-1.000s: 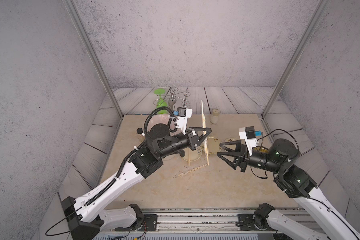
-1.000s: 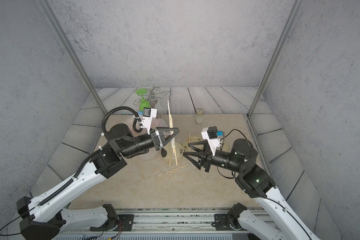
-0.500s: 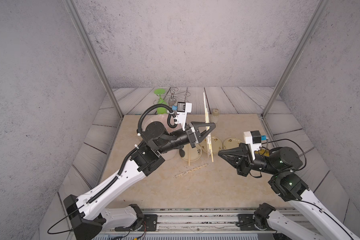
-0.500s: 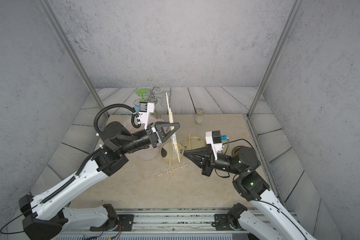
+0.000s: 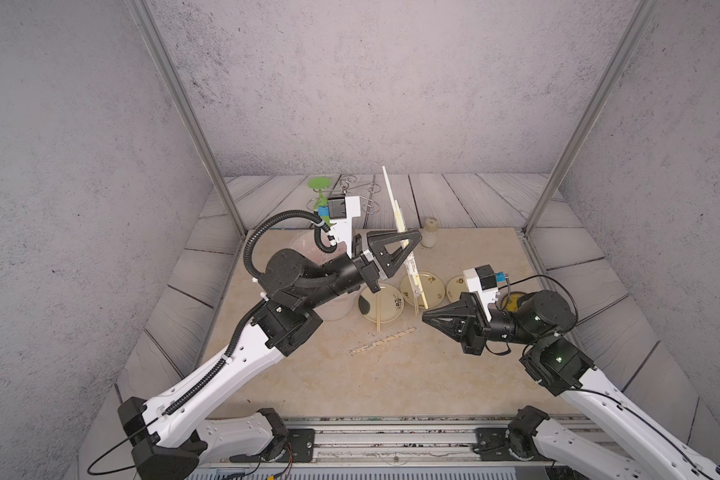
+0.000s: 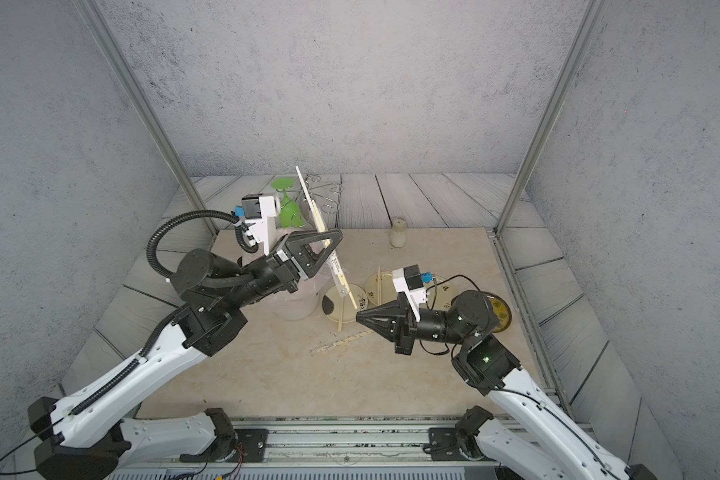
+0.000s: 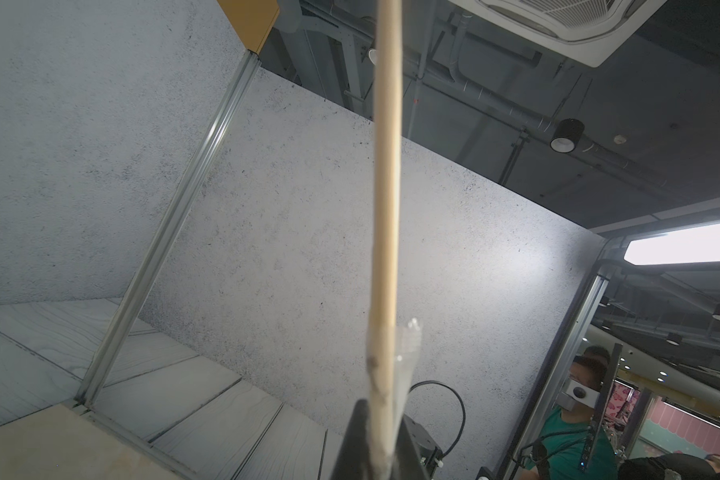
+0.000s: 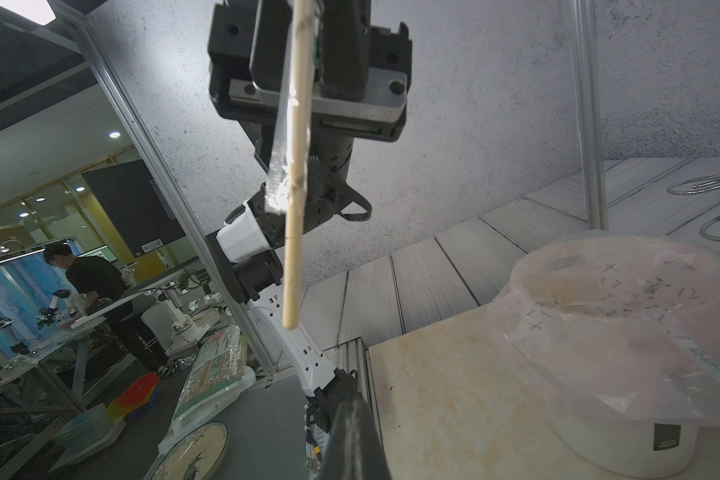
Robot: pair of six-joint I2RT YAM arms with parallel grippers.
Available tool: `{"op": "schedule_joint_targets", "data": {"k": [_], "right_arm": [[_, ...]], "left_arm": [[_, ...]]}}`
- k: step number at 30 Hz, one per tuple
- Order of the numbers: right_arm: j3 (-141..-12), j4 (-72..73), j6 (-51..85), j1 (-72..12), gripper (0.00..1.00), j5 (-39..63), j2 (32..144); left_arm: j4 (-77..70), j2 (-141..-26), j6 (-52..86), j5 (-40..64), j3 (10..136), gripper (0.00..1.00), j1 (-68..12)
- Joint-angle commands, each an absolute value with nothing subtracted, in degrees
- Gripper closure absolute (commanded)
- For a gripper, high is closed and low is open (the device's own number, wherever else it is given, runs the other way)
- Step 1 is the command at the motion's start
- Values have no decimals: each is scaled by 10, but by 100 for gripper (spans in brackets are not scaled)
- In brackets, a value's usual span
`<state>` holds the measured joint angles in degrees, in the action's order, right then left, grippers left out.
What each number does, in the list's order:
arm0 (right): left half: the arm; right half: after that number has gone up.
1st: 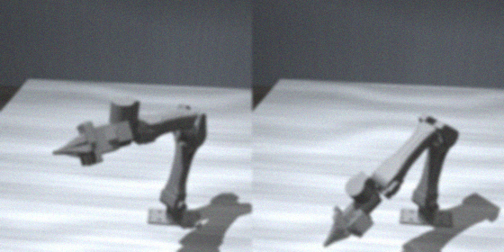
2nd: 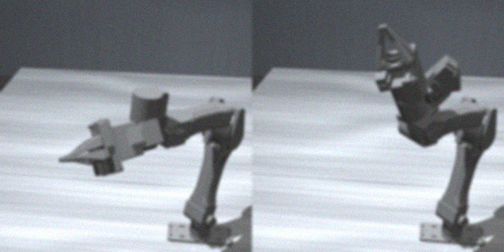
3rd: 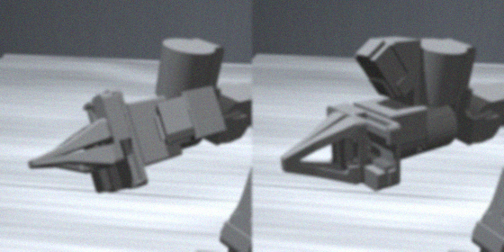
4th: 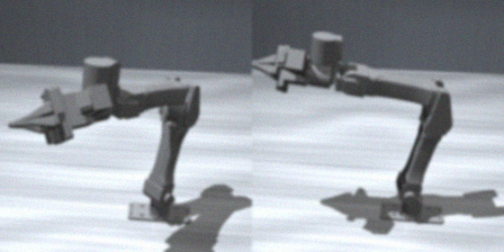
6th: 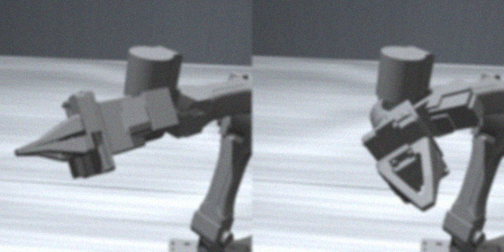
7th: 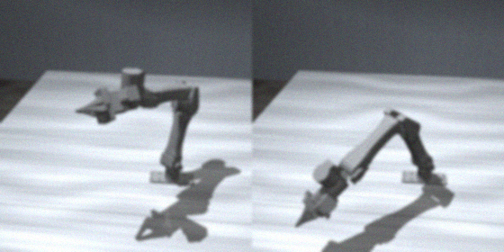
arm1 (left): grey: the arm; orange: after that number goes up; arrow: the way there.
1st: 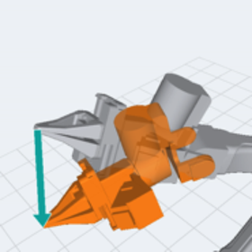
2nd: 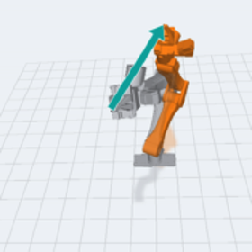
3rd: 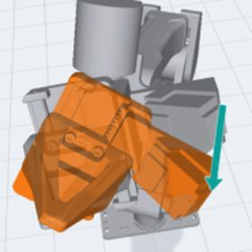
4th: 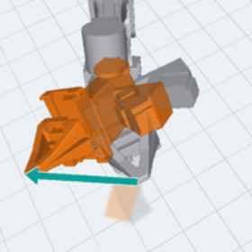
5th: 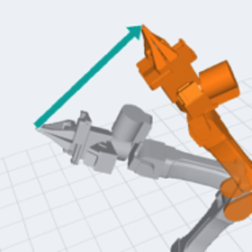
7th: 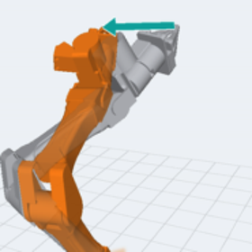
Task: Remove the packaging of disposable chopsticks
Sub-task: Remove the packet bag from the disposable chopsticks.
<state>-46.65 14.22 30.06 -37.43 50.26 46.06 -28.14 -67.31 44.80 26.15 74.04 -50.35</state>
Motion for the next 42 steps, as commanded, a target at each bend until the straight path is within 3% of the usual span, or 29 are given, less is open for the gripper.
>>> {"op": "schedule_joint_targets", "data": {"k": [1,42], "right_arm": [[-487,172,305,-381,100,527,473],[-487,238,356,-384,100,507,448]], "left_arm": [[-348,-690,462,265,740,100,-518],[-336,-730,416,267,738,100,-546]]}}
